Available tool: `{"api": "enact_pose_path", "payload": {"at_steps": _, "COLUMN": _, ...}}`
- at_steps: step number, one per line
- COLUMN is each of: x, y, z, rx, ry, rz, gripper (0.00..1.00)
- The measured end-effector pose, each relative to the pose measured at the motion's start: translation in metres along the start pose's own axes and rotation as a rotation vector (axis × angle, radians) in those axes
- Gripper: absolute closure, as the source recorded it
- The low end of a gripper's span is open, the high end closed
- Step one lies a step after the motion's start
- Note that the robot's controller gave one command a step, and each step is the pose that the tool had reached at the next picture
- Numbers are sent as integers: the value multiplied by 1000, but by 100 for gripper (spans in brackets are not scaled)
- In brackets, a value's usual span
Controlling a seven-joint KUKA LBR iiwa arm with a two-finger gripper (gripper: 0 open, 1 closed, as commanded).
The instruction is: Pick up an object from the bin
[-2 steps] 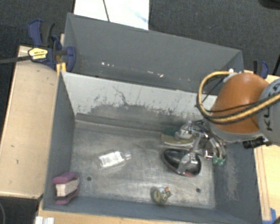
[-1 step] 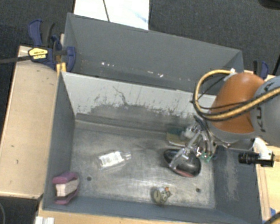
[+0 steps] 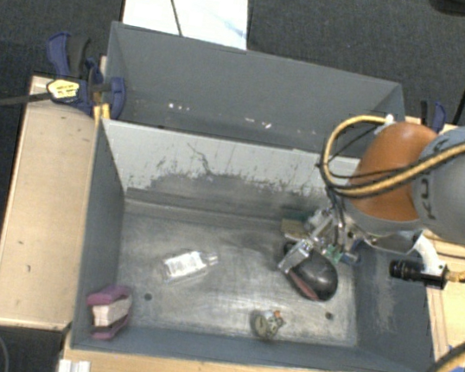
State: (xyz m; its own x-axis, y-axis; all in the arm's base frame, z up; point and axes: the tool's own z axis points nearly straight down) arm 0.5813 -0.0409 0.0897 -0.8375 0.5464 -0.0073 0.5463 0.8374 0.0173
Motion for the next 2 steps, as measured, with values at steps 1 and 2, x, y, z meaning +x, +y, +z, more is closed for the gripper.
{"api": "enact_pose_path", "payload": {"at_steps": 1, "x": -9, "y": 6, "z": 6, "rx": -9, "ry": -6, "rz": 171, "gripper": 0}}
{"api": "enact_pose_path", "payload": {"at_steps": 2, "x": -15, "y": 3, "z": 4, "rx": -11, "ry": -25, "rz": 173, "gripper": 100}}
